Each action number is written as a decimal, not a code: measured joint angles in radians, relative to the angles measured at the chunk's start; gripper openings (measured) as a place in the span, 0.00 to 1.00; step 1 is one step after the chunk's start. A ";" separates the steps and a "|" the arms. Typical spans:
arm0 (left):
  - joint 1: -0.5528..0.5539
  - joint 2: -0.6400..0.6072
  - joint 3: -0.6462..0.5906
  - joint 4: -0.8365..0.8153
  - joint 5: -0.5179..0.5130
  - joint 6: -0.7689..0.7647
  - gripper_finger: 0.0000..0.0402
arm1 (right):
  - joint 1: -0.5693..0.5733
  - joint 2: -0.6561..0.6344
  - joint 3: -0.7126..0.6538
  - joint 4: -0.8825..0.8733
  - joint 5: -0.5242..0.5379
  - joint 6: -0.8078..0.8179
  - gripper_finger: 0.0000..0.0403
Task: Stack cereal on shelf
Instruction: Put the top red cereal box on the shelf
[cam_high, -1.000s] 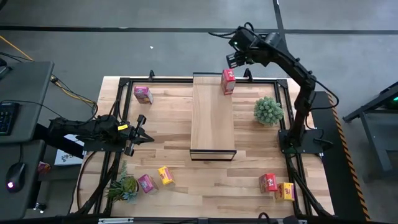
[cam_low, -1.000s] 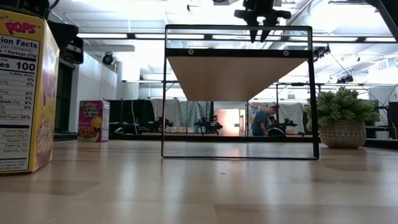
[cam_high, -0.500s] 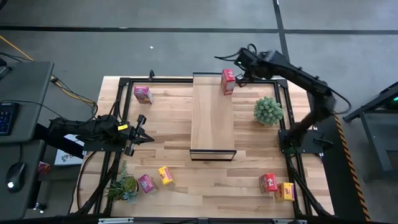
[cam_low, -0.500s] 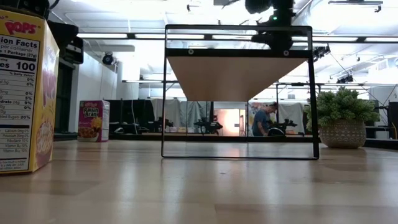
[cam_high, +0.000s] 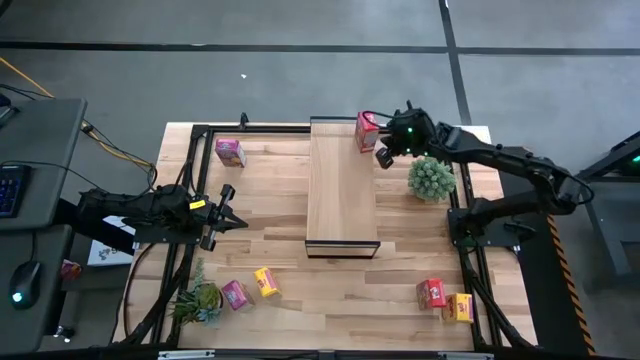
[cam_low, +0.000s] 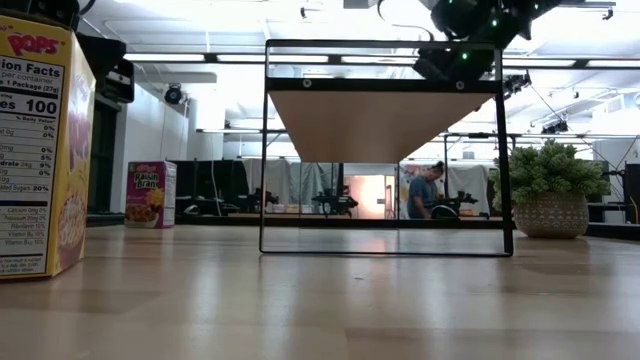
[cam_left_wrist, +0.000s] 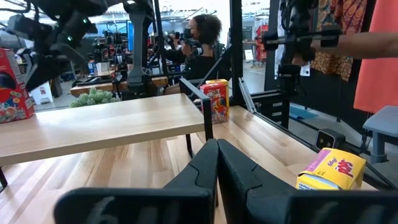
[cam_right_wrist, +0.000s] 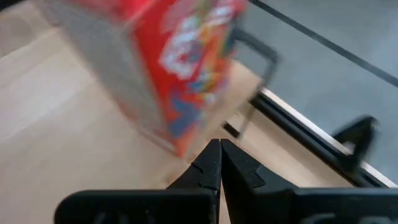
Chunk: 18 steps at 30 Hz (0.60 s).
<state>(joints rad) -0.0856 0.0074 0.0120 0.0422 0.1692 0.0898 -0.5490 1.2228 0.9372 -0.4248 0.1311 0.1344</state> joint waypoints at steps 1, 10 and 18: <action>0.000 0.000 0.000 0.000 0.000 0.000 0.00 | 0.001 0.005 -0.016 0.035 -0.001 -0.010 0.00; 0.000 0.000 0.000 0.000 0.000 0.000 0.00 | -0.001 0.008 -0.045 0.117 -0.019 -0.030 0.00; 0.000 0.000 0.000 0.000 0.000 0.000 0.00 | 0.002 0.008 -0.045 0.120 -0.054 -0.011 0.00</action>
<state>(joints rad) -0.0853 0.0071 0.0120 0.0422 0.1692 0.0898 -0.5472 1.2312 0.8925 -0.3046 0.0771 0.1238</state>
